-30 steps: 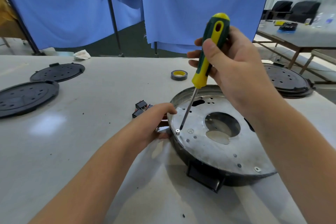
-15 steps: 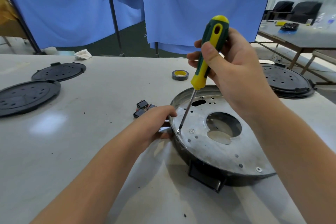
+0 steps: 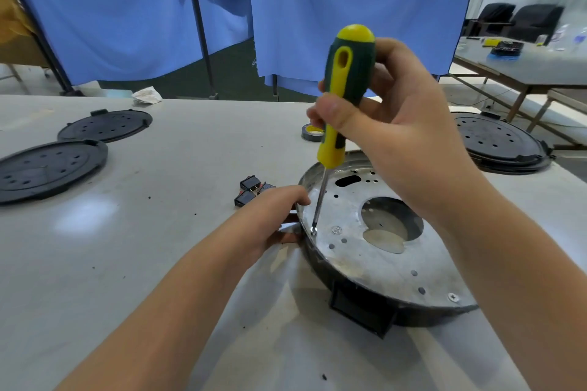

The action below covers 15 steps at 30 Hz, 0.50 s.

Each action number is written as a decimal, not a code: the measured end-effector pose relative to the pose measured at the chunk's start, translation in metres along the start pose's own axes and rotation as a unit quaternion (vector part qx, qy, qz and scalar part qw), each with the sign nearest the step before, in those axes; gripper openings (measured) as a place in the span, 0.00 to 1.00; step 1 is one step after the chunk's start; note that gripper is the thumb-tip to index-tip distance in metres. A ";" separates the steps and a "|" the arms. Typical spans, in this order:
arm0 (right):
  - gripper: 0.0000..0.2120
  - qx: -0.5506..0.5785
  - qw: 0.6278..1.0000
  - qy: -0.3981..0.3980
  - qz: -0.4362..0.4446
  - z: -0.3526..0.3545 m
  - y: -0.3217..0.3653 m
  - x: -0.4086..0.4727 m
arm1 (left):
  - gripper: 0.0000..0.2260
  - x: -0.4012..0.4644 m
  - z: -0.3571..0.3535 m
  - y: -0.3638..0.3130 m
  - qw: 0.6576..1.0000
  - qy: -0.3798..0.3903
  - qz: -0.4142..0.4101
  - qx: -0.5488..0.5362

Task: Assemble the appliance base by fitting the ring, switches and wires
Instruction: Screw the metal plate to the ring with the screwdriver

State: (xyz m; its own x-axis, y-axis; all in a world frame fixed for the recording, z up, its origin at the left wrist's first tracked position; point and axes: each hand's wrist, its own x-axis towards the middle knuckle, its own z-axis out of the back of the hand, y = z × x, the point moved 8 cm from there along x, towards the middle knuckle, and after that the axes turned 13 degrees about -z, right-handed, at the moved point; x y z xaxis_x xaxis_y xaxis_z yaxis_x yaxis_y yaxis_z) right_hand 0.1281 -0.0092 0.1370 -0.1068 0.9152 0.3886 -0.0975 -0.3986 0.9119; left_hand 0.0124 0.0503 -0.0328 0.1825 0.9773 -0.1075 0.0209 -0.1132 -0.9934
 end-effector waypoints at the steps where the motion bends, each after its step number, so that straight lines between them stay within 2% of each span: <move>1: 0.18 -0.012 1.000 0.004 0.008 -0.003 0.003 -0.002 | 0.04 0.001 0.000 0.001 1.000 -0.001 0.002 0.003; 6: 0.20 -0.041 0.998 -0.010 0.039 -0.010 0.010 -0.009 | 0.03 0.003 -0.001 0.003 1.000 0.009 0.006 0.017; 13: 0.26 -0.137 0.975 -0.168 0.051 0.014 0.005 0.001 | 0.08 -0.003 0.000 -0.003 1.000 0.000 0.000 0.010; 15: 0.29 -0.150 0.972 -0.174 0.048 0.013 0.005 0.009 | 0.08 -0.006 -0.001 -0.005 1.000 0.000 0.000 0.010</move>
State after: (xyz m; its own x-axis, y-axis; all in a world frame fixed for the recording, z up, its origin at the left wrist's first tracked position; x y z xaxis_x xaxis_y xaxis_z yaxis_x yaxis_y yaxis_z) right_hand 0.1393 -0.0018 0.1464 0.2060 0.8173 0.5381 -0.3936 -0.4343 0.8103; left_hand 0.0120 0.0450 -0.0268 0.1822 0.9774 -0.1075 0.0020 -0.1097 -0.9940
